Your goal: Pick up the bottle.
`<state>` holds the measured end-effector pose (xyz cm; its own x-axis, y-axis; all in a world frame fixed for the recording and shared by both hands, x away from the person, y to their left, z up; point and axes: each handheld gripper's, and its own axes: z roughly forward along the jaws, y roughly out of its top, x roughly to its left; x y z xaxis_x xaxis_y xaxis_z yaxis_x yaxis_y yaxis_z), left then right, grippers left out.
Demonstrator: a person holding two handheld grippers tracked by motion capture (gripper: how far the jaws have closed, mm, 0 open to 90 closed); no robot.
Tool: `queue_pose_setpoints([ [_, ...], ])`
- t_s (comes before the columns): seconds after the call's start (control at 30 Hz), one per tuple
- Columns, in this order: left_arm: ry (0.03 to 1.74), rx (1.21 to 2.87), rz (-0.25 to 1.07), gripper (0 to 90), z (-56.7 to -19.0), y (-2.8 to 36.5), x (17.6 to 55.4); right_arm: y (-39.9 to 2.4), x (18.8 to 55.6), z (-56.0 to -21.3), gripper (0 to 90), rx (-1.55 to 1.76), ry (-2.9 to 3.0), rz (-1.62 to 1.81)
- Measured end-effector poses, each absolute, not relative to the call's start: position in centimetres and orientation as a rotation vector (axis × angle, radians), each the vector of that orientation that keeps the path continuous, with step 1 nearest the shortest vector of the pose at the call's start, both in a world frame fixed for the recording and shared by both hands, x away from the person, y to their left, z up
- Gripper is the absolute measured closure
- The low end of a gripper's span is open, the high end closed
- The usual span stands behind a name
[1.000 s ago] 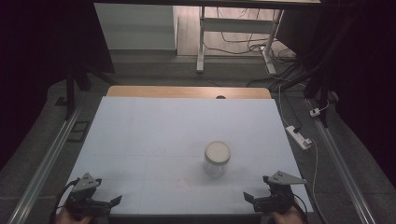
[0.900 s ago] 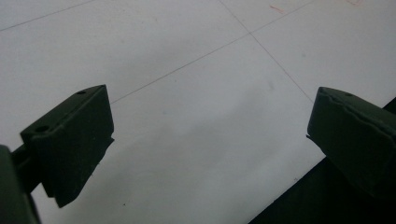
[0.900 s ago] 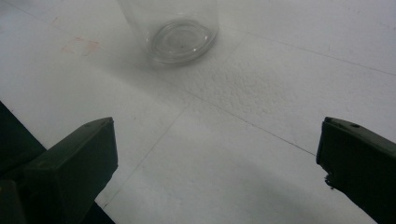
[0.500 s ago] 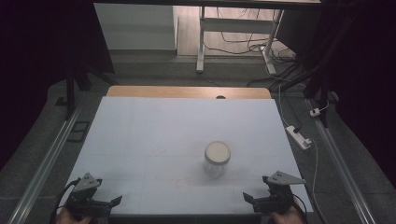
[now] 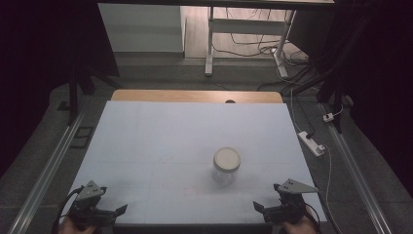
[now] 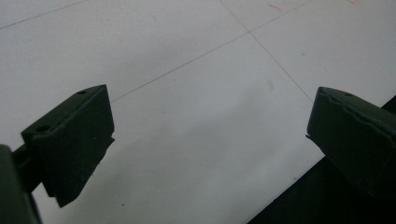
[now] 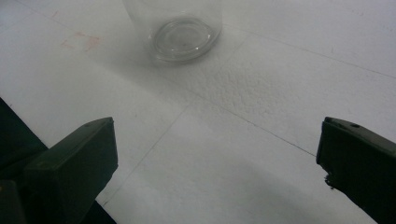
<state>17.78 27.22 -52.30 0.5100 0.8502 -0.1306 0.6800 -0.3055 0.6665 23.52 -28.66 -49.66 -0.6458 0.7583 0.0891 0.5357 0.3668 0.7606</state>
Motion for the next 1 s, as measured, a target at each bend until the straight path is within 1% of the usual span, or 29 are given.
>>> queue_pose_setpoints([
  [1.0, 1.245, 2.08, 0.316, 1.5, -52.3, 27.2, 17.8, -26.9, 23.8, -49.3, 0.0, 1.049, 2.401, 1.223],
])
